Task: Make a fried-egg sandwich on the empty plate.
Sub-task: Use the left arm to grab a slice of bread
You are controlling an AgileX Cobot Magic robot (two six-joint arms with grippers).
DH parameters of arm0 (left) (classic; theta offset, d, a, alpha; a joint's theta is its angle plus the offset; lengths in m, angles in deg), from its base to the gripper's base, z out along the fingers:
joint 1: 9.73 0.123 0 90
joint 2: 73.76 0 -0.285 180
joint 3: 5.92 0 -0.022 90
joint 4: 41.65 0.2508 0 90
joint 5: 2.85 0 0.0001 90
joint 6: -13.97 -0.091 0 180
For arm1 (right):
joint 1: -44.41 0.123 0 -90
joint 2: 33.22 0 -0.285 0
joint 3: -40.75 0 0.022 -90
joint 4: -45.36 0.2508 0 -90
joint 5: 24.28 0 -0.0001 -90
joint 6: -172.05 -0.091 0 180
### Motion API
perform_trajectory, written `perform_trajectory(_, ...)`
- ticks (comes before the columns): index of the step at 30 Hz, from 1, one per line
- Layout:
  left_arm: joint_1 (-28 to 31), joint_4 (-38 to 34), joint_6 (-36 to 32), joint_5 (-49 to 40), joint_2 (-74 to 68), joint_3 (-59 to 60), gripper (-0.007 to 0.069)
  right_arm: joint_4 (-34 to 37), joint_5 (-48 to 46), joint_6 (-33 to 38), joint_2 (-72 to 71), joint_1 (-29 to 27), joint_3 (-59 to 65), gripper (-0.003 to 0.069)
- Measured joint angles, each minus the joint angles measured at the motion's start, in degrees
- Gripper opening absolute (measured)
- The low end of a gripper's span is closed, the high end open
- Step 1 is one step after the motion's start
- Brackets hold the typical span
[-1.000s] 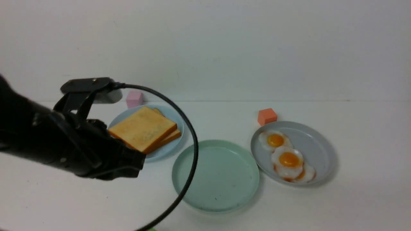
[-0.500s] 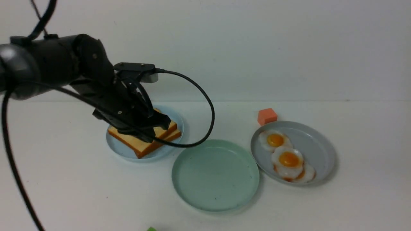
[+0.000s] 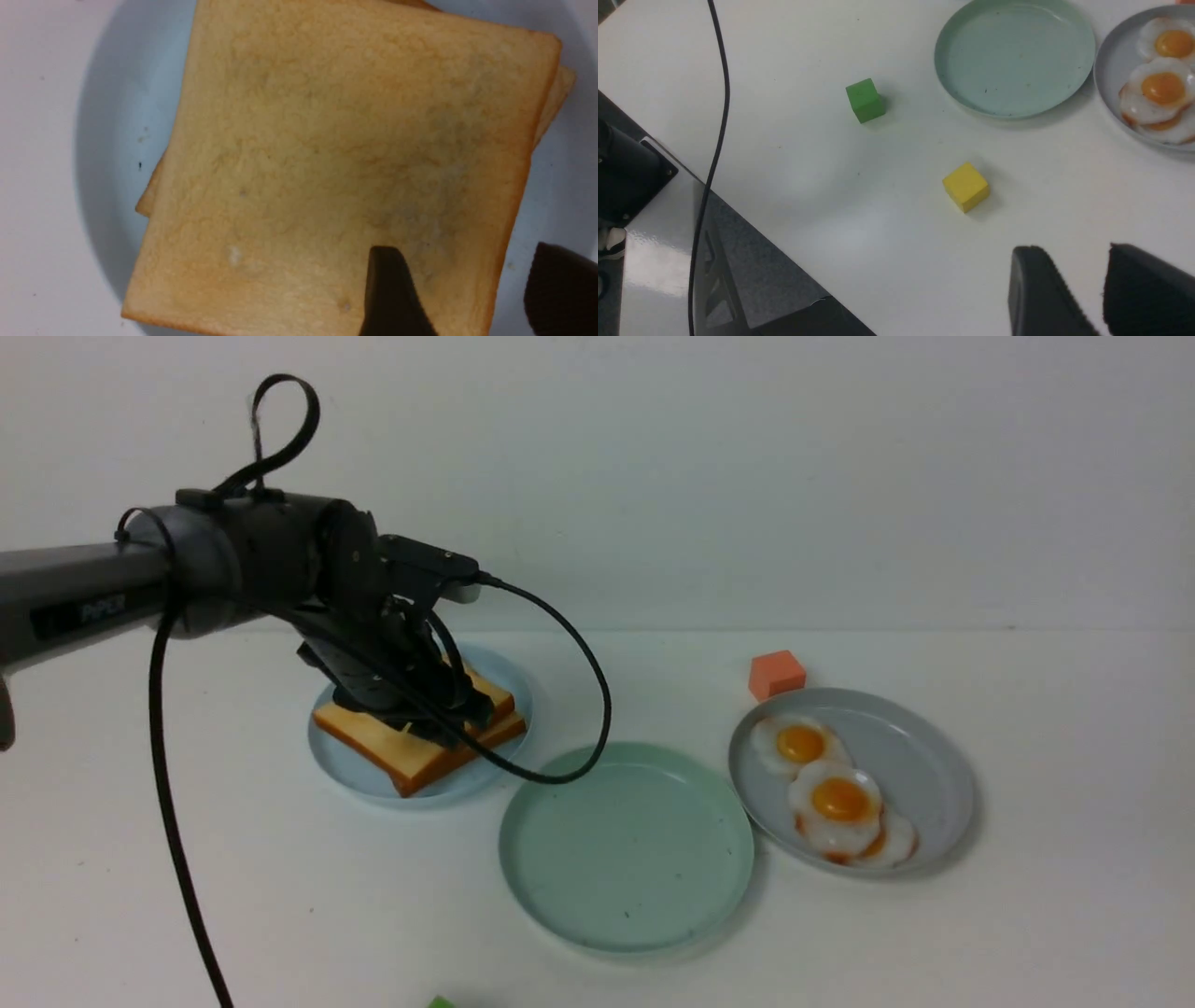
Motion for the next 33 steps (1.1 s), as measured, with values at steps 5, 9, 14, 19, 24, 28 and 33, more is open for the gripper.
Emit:
perform_trajectory(5, -0.5, 2.1, 0.0, -0.5, 0.0, 0.0, 0.0404, -1.6, 0.7, 0.0, 0.0, 0.0, 0.0, 0.0241)
perform_trajectory(9, -2.3, 5.2, 0.0, -1.4, 0.4, 0.0, 0.0395, -1.9, 0.9, 0.0, 0.0, 0.0, 0.0, 0.0241)
perform_trajectory(14, -4.5, 10.3, 0.1, -1.6, 0.7, 0.0, 0.0393, -2.8, 0.9, 0.0, 0.2, 0.0, 0.0, 0.0241)
perform_trajectory(19, -4.4, 13.2, 0.2, -1.4, -0.6, 0.0, 0.0393, -2.9, 0.9, 0.0, 0.2, 0.0, 0.0, 0.0241)
perform_trajectory(24, -4.4, 13.9, 0.2, -0.4, -3.5, -0.1, 0.0393, -3.1, 0.9, 0.0, 0.2, 0.0, 0.0, 0.0241)
perform_trajectory(28, -4.4, 14.2, 1.6, -0.3, -3.9, -0.5, 0.0371, -3.1, 0.9, 0.0, 0.2, 0.0, 0.0, 0.0241)
perform_trajectory(33, -4.4, 14.7, 5.5, -0.5, -3.9, -0.6, 0.0225, -3.1, 0.8, 0.0, 0.2, 0.0, 0.0, 0.0241)
